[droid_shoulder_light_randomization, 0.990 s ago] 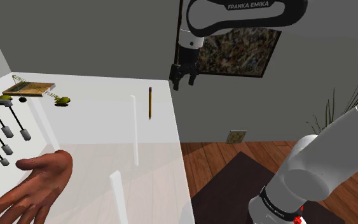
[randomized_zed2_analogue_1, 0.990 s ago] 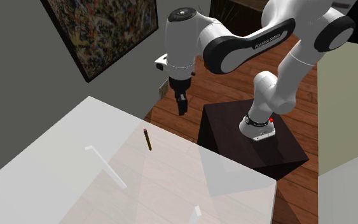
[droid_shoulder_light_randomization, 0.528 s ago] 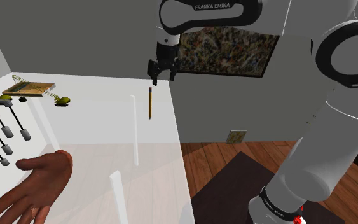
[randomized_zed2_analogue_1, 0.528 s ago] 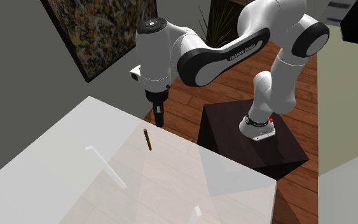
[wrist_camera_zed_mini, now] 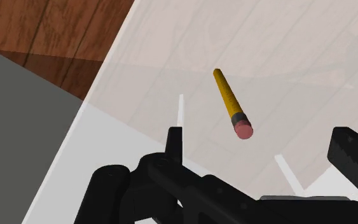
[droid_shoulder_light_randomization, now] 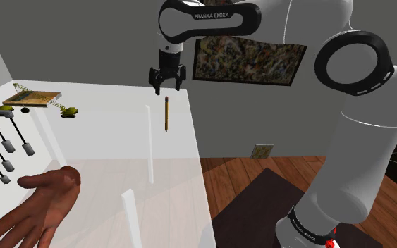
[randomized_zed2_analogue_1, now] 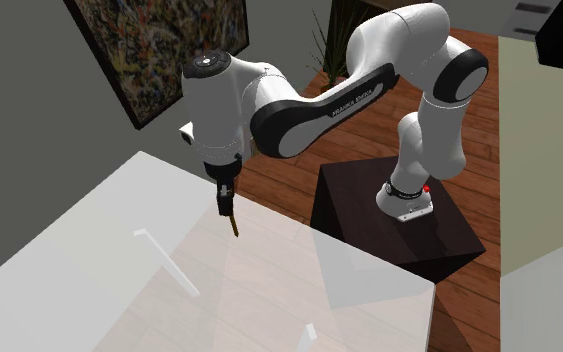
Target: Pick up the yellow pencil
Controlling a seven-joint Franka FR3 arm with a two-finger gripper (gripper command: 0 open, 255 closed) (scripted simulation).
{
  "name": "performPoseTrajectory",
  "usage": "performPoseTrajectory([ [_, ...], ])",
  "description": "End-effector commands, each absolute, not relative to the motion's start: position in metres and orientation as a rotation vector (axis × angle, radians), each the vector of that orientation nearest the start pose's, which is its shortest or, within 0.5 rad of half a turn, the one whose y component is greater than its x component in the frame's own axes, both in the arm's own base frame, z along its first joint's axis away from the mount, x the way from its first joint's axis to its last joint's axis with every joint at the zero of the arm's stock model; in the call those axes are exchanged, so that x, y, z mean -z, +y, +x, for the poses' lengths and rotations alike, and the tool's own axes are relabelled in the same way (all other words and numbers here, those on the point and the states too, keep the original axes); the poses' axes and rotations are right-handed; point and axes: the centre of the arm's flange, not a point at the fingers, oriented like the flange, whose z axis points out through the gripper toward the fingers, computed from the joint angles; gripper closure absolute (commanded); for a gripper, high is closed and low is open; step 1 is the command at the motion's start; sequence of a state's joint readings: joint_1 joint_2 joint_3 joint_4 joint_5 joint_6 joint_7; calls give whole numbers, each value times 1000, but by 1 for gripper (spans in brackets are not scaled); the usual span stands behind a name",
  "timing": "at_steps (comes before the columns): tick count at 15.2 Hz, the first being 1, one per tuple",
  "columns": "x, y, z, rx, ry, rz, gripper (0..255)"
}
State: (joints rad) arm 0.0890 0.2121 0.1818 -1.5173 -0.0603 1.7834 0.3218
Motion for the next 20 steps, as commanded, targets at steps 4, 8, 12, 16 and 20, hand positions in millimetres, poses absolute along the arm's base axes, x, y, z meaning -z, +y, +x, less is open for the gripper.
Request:
performPoseTrajectory([
  [4, -521, 154, 615, 98, 72, -3143, 0],
  [8, -521, 155, 615, 98, 72, -3143, 255],
  [12, -521, 155, 615, 98, 72, -3143, 255],
  [16, -527, 154, 615, 98, 72, -3143, 255],
  [20, -548, 154, 615, 98, 72, -3143, 255],
])
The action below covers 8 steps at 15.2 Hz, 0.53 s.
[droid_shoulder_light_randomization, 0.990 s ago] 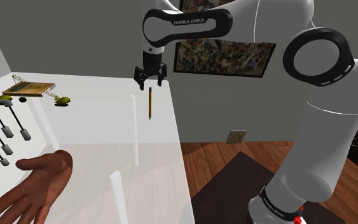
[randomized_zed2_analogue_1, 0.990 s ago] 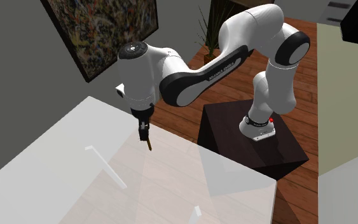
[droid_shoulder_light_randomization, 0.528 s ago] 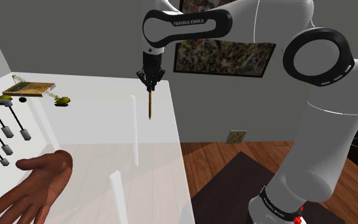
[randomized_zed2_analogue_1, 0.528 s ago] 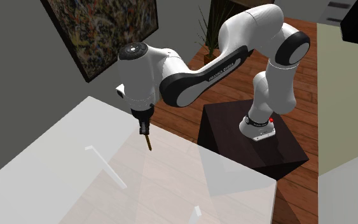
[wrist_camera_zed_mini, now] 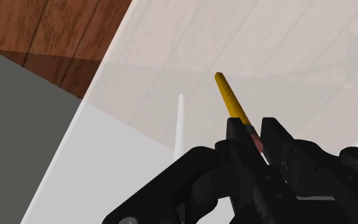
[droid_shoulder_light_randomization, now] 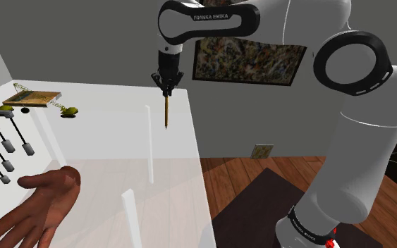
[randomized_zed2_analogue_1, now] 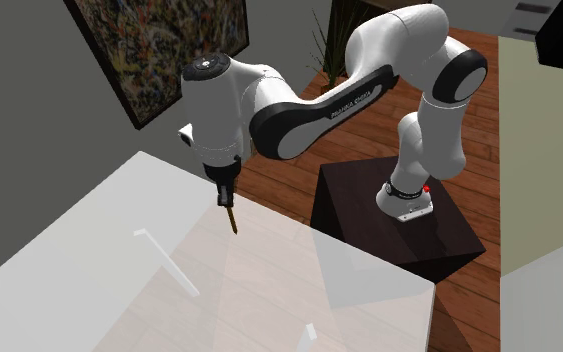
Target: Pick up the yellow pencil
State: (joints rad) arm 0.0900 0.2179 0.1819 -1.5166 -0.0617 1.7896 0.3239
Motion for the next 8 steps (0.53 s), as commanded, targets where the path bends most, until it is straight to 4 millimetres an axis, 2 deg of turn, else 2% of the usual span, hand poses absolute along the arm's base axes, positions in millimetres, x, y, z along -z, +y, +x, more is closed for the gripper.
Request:
performPoseTrajectory([
  [1, -553, 154, 615, 98, 72, -3143, 255],
  [8, -590, 154, 615, 98, 72, -3143, 255],
])
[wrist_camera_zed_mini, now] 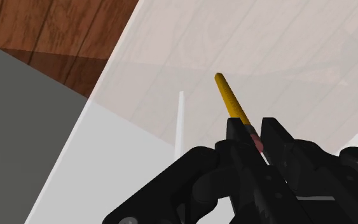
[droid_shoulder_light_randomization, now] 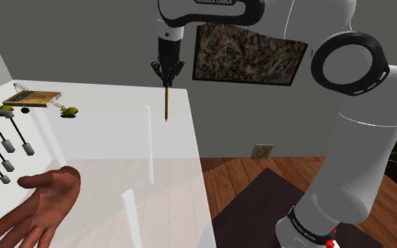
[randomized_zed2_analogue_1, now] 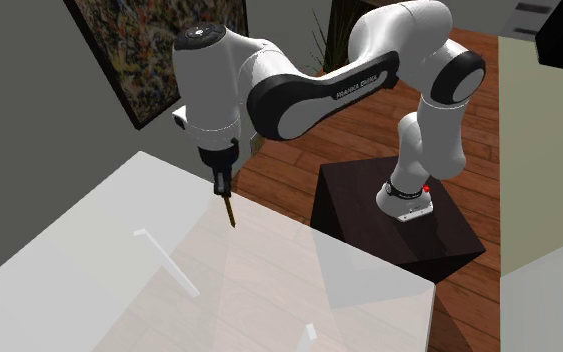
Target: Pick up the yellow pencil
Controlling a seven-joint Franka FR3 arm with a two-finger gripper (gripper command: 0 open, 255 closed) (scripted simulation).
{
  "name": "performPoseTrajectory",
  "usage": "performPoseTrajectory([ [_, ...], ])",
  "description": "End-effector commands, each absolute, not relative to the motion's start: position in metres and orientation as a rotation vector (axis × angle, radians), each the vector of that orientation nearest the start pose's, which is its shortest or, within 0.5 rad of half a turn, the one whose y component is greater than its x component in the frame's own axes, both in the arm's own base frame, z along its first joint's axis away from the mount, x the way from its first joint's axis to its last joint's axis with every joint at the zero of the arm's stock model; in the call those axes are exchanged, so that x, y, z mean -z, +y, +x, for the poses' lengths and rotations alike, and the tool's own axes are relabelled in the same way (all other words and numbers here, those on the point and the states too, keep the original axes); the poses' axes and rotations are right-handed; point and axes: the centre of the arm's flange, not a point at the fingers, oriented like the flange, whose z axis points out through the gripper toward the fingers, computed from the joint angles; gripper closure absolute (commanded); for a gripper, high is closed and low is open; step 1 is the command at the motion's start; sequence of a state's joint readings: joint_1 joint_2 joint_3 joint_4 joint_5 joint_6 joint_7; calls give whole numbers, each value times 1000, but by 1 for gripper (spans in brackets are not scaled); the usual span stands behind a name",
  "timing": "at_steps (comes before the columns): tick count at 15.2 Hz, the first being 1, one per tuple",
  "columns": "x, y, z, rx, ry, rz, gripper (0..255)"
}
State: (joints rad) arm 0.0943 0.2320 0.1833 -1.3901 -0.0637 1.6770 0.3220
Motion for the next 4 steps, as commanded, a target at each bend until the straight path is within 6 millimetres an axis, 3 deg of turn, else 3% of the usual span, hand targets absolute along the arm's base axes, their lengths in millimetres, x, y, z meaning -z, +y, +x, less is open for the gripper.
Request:
performPoseTrajectory([
  [1, -595, 154, 615, 98, 72, -3143, 255],
  [4, -601, 154, 615, 98, 72, -3143, 255],
])
